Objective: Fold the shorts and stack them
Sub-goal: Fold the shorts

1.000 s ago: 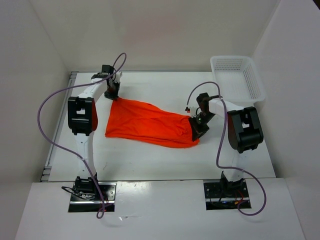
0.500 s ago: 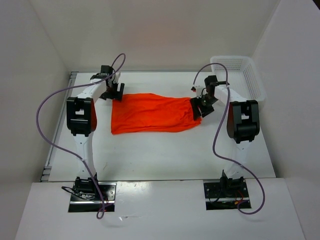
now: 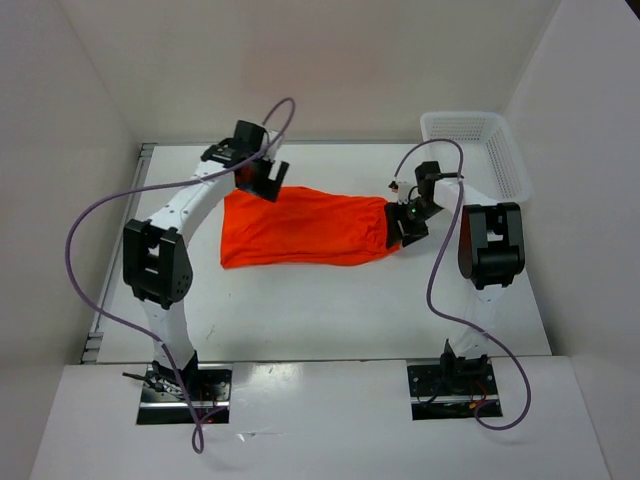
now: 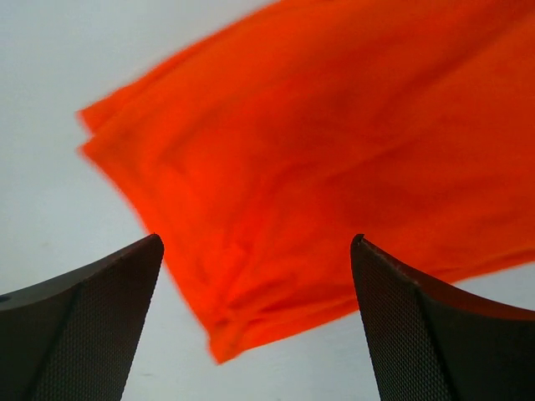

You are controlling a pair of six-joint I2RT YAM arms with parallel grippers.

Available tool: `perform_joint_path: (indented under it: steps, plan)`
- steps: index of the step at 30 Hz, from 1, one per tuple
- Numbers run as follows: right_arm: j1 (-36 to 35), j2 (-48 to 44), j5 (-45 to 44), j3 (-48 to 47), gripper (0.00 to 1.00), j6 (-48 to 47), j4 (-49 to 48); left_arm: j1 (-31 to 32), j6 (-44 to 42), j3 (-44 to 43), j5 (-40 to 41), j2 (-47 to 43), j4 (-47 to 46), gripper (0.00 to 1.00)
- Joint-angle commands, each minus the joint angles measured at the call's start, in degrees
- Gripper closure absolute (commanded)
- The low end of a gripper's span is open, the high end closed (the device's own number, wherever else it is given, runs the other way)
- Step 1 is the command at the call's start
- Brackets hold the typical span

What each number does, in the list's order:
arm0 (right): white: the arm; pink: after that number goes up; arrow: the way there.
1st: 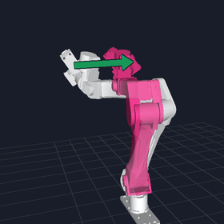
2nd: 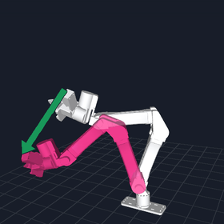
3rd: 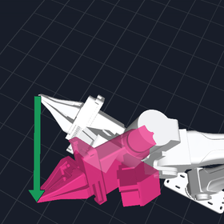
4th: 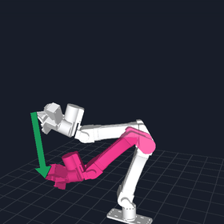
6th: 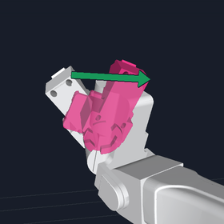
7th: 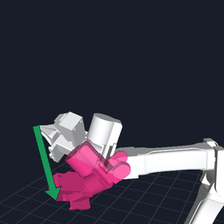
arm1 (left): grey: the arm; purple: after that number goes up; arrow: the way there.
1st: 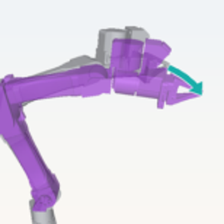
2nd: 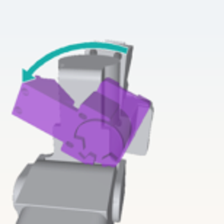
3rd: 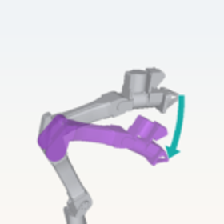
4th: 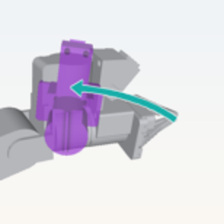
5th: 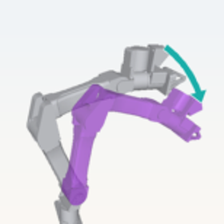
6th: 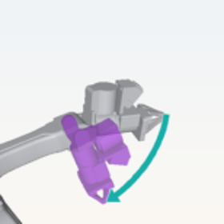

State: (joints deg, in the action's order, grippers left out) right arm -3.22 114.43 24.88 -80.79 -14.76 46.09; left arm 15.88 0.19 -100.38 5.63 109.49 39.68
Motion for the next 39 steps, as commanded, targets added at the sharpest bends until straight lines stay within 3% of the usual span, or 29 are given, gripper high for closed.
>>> perform_joint_path:
  steps: [1,5,8,13,15,22,30,39]
  plan:
    - [-3.0,-1.8,1.7,1.7,0.35,2.7,-3.8,5.3,-0.2,-0.6,-2.6,4.3,3.0,0.01]
    - [-3.5,-1.8,2.8,2.2,0.43,4.5,-5.0,8.2,-0.2,-6.3,-4.9,10.2,2.5,0.01]
    - [-3.5,-1.3,1.8,2.2,0.56,6.2,-5.6,9.7,-0.2,-6.9,-6.3,12.2,1.5,0.01]
    - [-3.5,-0.8,1.2,2.2,0.92,7.4,-7.2,11.7,-0.2,-0.8,-9.0,13.6,-0.8,0.01]
    - [-3.5,-0.8,0.6,0.5,1.00,7.4,-7.2,13.3,-0.2,1.3,-9.0,13.6,-2.2,0.01]
    - [-3.5,-2.7,1.1,-5.0,1.00,5.2,-5.3,14.1,-0.2,3.4,-10.3,14.1,-4.1,0.01]
    - [-3.5,-11.1,-3.8,-10.1,1.00,4.0,-2.5,14.1,-0.2,-5.0,-9.7,14.1,-4.1,0.01]
    - [-3.5,-15.5,-9.4,-9.5,1.00,1.6,-2.0,15.2,-0.2,-14.8,-8.5,24.7,-5.8,0.01]
